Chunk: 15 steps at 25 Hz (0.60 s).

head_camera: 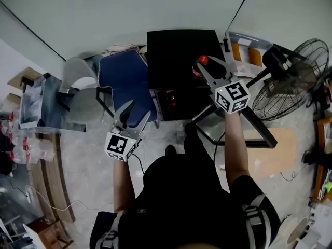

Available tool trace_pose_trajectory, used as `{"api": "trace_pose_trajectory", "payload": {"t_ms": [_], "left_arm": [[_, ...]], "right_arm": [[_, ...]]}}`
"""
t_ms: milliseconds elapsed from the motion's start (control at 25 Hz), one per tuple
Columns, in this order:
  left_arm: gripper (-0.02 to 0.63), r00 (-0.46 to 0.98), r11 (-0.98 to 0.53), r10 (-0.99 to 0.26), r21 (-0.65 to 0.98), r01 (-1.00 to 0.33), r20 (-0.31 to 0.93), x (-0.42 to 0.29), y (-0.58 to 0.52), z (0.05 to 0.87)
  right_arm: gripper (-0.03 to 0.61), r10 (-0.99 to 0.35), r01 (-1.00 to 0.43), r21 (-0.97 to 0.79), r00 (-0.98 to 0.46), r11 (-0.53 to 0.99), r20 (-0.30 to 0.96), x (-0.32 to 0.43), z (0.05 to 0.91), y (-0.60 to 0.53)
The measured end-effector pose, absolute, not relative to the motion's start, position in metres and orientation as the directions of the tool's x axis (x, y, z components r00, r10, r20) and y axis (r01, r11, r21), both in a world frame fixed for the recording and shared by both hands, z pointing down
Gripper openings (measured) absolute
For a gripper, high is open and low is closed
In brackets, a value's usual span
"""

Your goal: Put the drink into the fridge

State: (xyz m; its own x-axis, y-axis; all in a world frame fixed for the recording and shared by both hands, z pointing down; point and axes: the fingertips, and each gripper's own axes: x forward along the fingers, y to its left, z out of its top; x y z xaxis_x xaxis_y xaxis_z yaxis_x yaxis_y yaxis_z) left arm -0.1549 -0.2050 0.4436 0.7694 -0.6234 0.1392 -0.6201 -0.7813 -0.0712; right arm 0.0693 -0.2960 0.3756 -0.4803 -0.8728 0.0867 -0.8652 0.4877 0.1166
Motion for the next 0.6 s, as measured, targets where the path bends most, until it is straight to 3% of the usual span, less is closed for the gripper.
{"api": "trace_pose_trajectory", "payload": {"t_ms": [600], "left_arm": [[0.242,0.767,-0.776,-0.630,-0.085,-0.625,0.120,-0.146,-0.201,0.435]], "right_arm": [[0.133,-0.846,-0.838,0.120,-0.524,0.533,0.099,0.074,0.381,-0.274]]}}
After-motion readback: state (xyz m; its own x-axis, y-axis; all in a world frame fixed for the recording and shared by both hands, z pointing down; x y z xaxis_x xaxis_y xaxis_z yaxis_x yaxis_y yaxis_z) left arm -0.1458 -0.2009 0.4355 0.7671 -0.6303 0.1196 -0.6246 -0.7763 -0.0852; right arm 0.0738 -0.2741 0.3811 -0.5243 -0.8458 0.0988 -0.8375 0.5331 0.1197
